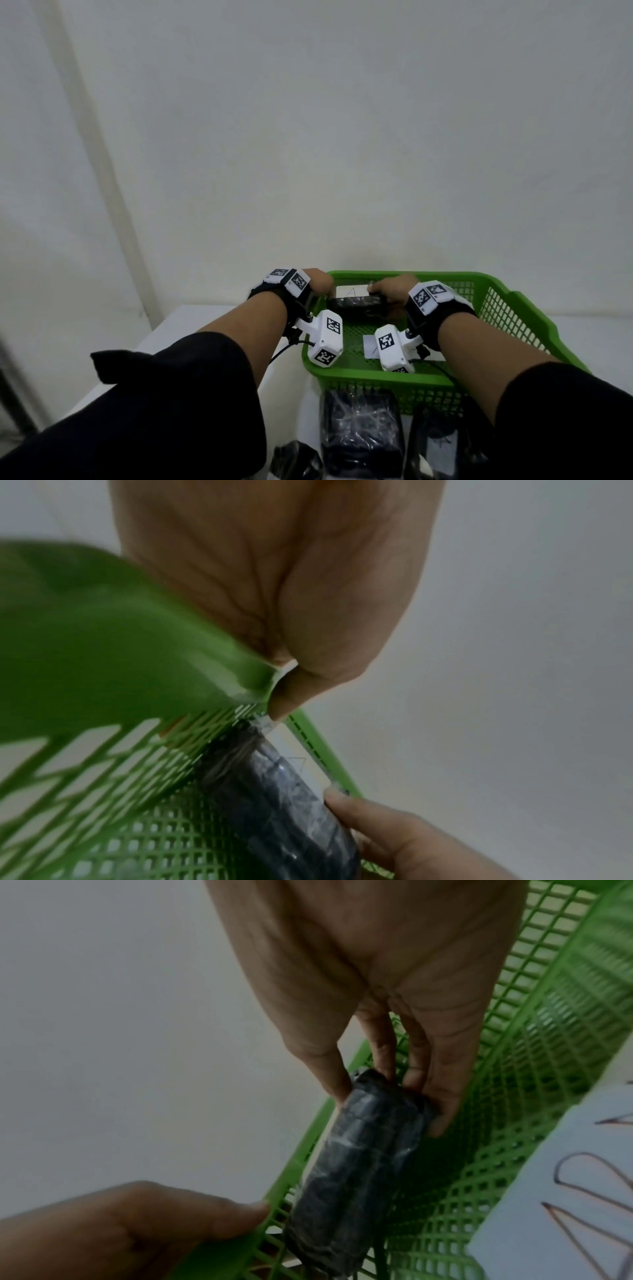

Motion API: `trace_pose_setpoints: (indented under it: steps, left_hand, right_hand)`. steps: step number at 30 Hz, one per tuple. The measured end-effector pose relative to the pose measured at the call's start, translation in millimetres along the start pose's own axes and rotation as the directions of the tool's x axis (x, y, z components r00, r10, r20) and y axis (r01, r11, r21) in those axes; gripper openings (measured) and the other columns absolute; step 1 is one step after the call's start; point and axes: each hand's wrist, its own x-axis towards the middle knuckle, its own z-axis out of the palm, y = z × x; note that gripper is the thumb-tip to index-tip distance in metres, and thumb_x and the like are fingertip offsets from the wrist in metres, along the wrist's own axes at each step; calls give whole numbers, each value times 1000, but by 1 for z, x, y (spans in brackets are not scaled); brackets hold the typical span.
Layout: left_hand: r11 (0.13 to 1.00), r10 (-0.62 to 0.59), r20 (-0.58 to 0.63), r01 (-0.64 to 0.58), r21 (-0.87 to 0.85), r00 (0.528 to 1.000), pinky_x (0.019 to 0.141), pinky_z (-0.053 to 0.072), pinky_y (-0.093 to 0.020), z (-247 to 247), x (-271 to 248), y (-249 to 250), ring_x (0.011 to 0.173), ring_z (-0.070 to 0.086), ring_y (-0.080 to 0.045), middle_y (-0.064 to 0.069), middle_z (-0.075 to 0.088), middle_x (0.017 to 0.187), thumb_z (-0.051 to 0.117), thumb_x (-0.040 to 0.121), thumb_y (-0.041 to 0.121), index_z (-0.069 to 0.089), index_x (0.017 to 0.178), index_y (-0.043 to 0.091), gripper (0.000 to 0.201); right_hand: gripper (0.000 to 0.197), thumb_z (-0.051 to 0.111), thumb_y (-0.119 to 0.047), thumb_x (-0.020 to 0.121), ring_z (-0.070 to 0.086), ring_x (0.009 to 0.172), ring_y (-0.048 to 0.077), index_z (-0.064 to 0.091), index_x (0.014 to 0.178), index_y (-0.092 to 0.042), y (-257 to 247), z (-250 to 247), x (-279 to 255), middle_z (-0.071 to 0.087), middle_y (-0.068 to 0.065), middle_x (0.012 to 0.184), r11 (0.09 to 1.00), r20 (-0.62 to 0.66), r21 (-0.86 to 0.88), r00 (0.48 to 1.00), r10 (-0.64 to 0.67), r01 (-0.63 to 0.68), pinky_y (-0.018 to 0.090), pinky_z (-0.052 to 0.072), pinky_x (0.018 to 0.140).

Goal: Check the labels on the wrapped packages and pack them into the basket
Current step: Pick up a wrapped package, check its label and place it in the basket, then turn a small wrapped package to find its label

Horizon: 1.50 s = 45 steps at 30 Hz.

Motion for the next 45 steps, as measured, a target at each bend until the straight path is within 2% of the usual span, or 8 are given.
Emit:
trace_pose_setpoints:
  steps: [9,16,19,23,27,33,37,45]
  left_hand:
    - [998,69,-30,-69,-3,997,100,41,-34,9,14,-7,130,54,-33,-22,56,139,43,106,11,56,133,-7,35]
    - [998,56,-34,-55,14,998,79,33,-27,6,14,-4,95,44,-21,-15,51,92,43,105,9,57,105,7,14]
    - [998,64,-12,-64,-3,998,79,33,-27,5,11,-4,96,43,-19,-18,52,109,42,106,10,59,114,5,19]
    - [950,8,10,-4,-312,1000,78,48,-32,-3,1,-9,97,48,-23,-22,56,137,50,103,14,53,137,-3,38]
    - [854,-73,-89,16,-520,993,91,56,-42,-30,-18,-9,90,62,-30,-19,65,129,59,99,19,59,126,-4,35]
    - [942,29,-279,-119,-314,960,72,53,-30,-78,-75,1,97,64,-26,-14,68,125,60,98,29,66,124,1,38]
    - [968,116,-375,-189,-164,920,105,43,-35,-95,-132,12,132,52,-28,-12,56,144,56,101,27,59,137,3,44]
    - [947,243,-368,-302,-113,898,116,36,-36,-85,-220,16,137,48,-19,-1,52,149,59,97,36,44,150,11,60]
  right_hand:
    - [32,85,-32,84,69,100,29,66,72,-10,6,9,4,71,12,110,974,-2,-220,999,44,-43,34,58,91]
    - [38,87,-31,83,67,93,29,60,65,-10,10,10,10,68,13,105,974,-29,-222,999,36,-42,33,57,86]
    - [35,83,-34,85,69,103,32,61,67,-14,12,9,8,69,14,114,965,-10,-262,1000,9,-12,35,58,89]
    - [36,77,-27,87,64,125,34,71,117,-9,3,0,5,66,14,136,963,31,-266,999,-39,46,40,56,102]
    - [34,72,-40,92,66,93,33,68,93,-6,-29,-28,-14,71,17,112,915,-25,-385,990,-136,116,35,51,78]
    - [63,65,-49,97,61,123,34,60,134,2,-65,-54,-82,64,18,137,805,-58,-538,942,-331,250,37,48,96]
    - [82,65,-56,94,48,142,31,39,156,-8,-71,-59,-135,49,12,157,735,-30,-584,896,-443,344,41,42,110]
    - [98,64,-60,93,23,158,25,22,164,-9,-51,-54,-242,28,8,170,600,100,-623,812,-576,502,45,27,126]
